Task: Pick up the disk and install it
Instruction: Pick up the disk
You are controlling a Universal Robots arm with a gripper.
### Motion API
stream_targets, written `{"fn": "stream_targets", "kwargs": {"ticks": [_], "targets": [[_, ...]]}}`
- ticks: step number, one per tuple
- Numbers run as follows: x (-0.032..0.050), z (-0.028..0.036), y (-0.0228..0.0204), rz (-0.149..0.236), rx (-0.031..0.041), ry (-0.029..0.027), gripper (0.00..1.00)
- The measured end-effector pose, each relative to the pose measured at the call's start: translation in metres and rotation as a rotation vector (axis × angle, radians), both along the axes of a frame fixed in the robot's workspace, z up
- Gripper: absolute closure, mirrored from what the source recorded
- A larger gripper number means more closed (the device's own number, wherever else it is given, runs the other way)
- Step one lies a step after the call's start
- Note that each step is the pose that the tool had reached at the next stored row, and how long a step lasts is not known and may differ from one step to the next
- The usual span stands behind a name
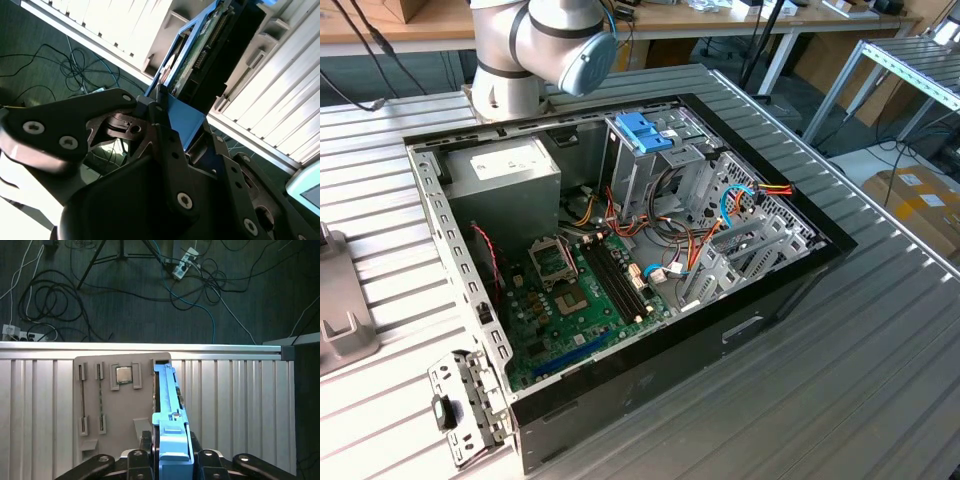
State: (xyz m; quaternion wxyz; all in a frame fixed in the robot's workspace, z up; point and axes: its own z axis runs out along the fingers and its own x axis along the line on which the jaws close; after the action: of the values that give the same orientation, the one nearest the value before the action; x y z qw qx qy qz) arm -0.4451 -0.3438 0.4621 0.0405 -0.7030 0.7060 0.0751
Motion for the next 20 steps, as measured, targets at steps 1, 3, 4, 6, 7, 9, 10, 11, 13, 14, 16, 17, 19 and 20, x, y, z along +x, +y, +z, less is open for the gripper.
{"fn": "stream_targets", "kwargs": {"ticks": [1, 3, 4, 6, 7, 9, 10, 11, 13, 14, 16, 17, 19, 20], "targets": [[0.0016, 0.0, -0.0004, 0.0, 0.0, 0.0004, 0.63], [0.0041, 0.0, -0.0011, 0.0, 0.0, 0.001, 0.63], [0.0052, 0.0, -0.0019, 0.0, 0.0, 0.0012, 0.63], [0.0065, 0.0, -0.0043, 0.0, 0.0, 0.0016, 0.63], [0.0068, -0.0001, -0.0052, 0.0, 0.0, 0.0016, 0.63], [0.0075, -0.0001, -0.0065, 0.0, -0.0016, 0.002, 0.63], [0.0077, 0.0, -0.0067, 0.0, -0.0048, 0.0024, 0.63], [0.0081, 0.0, -0.0068, 0.0, -0.0107, 0.0027, 0.63], [0.0092, -0.0002, -0.007, 0.0, -0.017, 0.0032, 0.63], [0.0099, -0.0002, -0.0072, 0.0, -0.0172, 0.0036, 0.63], [0.0122, -0.0004, -0.0077, 0.0, -0.0172, 0.0044, 0.63], [0.0133, -0.0005, -0.008, 0.0, -0.0172, 0.005, 0.63], [0.0158, -0.0006, -0.0102, 0.0, -0.0172, 0.0062, 0.63], [0.0173, -0.0007, -0.012, 0.0, -0.0172, 0.007, 0.63]]}}
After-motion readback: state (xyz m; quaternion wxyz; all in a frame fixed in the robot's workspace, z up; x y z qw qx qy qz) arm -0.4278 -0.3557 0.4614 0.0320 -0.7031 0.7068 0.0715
